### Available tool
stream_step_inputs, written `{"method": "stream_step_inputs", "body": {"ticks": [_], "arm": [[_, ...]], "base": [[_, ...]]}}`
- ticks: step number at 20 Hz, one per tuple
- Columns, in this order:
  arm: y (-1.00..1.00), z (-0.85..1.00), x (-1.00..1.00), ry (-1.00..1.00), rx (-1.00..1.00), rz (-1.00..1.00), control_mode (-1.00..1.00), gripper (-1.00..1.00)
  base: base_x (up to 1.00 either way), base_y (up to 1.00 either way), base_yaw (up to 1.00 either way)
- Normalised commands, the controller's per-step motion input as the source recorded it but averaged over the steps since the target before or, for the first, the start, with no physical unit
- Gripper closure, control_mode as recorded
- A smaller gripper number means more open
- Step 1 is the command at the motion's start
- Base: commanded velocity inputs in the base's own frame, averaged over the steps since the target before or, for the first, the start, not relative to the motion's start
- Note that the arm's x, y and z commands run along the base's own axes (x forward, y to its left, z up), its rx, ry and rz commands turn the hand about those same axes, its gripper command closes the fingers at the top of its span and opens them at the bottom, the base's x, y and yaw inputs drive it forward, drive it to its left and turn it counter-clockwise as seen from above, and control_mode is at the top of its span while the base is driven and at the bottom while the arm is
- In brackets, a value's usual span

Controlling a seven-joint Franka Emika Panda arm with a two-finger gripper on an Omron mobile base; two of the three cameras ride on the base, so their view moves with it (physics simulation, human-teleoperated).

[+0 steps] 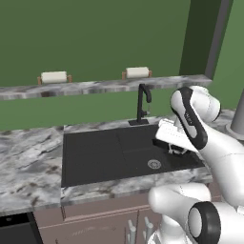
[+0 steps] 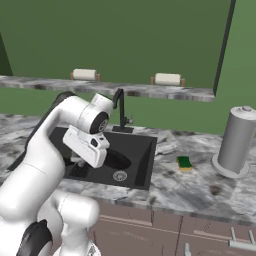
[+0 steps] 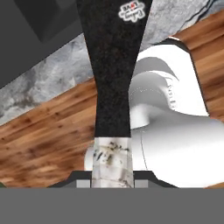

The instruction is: Pick the pan and sponge and place them into the sink. Then turn on the water.

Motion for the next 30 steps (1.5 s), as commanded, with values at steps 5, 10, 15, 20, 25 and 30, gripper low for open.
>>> {"method": "stream_step_inputs", "body": {"ticks": [5,10,15,20,25,30], "arm": [[0.0,-0.58,0.35,0.0,0.0,0.0,-1.0,1.0],[0.0,-0.36,0.4,-0.02,0.0,0.0,-1.0,1.0],[0.0,-0.3,0.32,-0.04,0.0,0.0,-1.0,1.0],[0.0,-0.41,0.31,-0.01,0.0,0.0,-1.0,1.0],[0.0,-0.47,0.28,0.0,0.0,0.0,-1.0,1.0],[0.07,-0.35,0.2,0.0,0.0,0.0,-1.0,1.0]], "base": [[0.0,0.0,0.0],[0.0,0.0,0.0],[0.0,0.0,0.0],[0.0,0.0,0.0],[0.0,0.0,0.0],[0.0,0.0,0.0]]}}
